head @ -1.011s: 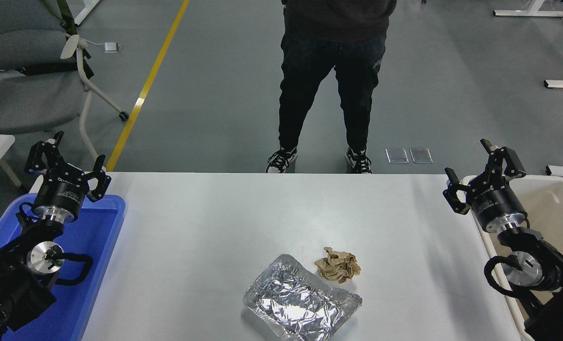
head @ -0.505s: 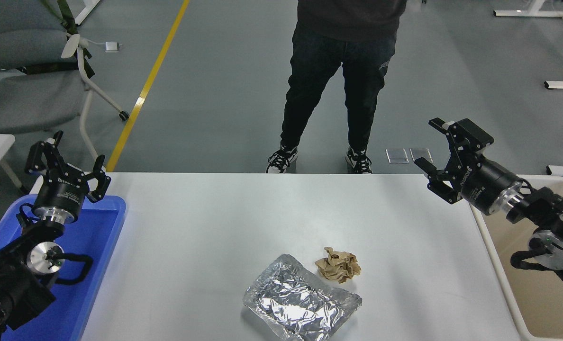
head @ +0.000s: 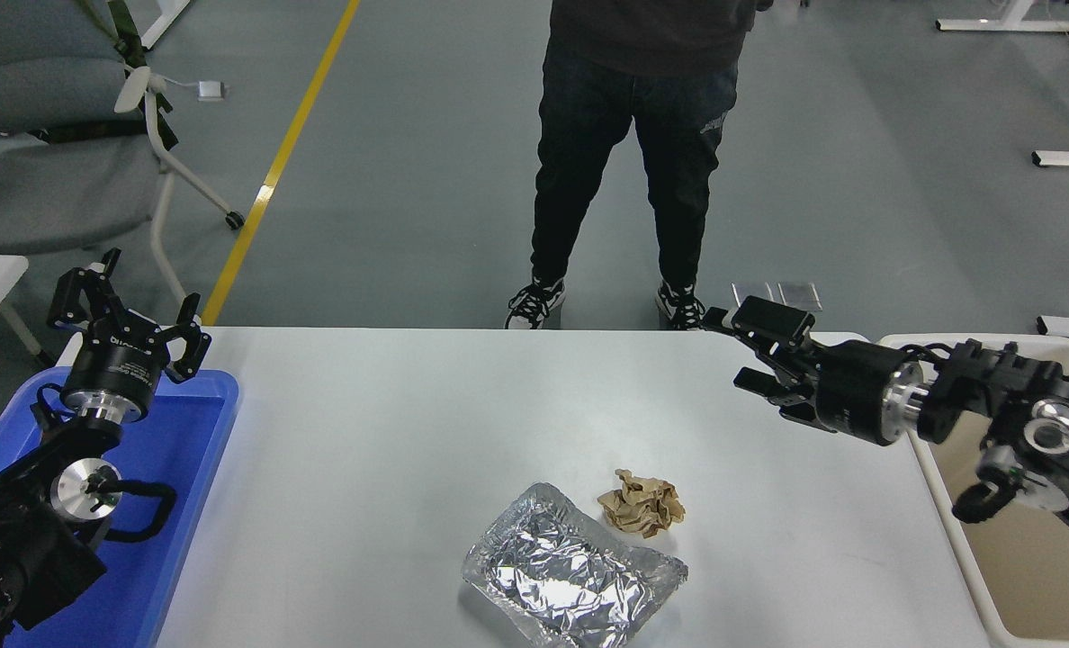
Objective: Clean the table surface
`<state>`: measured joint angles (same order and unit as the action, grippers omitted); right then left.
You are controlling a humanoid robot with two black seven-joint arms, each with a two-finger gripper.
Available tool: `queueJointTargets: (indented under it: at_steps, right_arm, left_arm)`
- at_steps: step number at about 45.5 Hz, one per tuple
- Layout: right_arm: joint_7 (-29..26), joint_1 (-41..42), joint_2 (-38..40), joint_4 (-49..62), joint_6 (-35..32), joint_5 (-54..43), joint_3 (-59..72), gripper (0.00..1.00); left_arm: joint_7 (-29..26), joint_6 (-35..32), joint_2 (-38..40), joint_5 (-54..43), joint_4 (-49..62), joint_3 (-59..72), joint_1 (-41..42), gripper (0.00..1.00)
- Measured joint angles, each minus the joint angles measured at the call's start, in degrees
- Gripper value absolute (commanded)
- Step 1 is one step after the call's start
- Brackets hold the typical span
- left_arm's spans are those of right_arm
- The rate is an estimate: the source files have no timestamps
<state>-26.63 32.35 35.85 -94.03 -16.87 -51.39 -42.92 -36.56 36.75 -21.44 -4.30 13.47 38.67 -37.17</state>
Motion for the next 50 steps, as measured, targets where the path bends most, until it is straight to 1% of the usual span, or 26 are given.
queueJointTargets:
  at_steps: [4,8,11,18,25,41,50]
  right_arm:
    - [-2.6,-0.2,-2.3,0.2,-1.7,-3.4,1.4,1.0]
    - [-3.9,-1.7,-5.3,1.5,-2.9,-7.3,1.8,1.0]
    - [-4.1,-3.1,-6.3,2.1,-3.2,-8.7,1.4,1.0]
    - [-4.0,-9.4,-9.2,3.4,-4.4,-13.3,-0.1,1.0]
    - [-3.6,-14.4,-9.9,3.3,-5.4,-17.9,-1.2,1.0]
    - [-3.4,-20.5,-9.3,2.4,-7.0,-21.7,-2.2,1.0]
    - [-3.4,-24.7,-11.6,2.4,-7.2,-22.1,-4.2,1.0]
  left_arm:
    - [0.0,0.0,0.0,0.0,0.0,0.0,0.0,1.0]
    - [0.0,0.0,0.0,0.0,0.0,0.0,0.0,1.0]
    - [0.0,0.0,0.0,0.0,0.0,0.0,0.0,1.0]
    - [0.0,0.0,0.0,0.0,0.0,0.0,0.0,1.0]
    - [0.0,0.0,0.0,0.0,0.0,0.0,0.0,1.0]
    - [0.0,0.0,0.0,0.0,0.0,0.0,0.0,1.0]
    - [0.0,0.0,0.0,0.0,0.0,0.0,0.0,1.0]
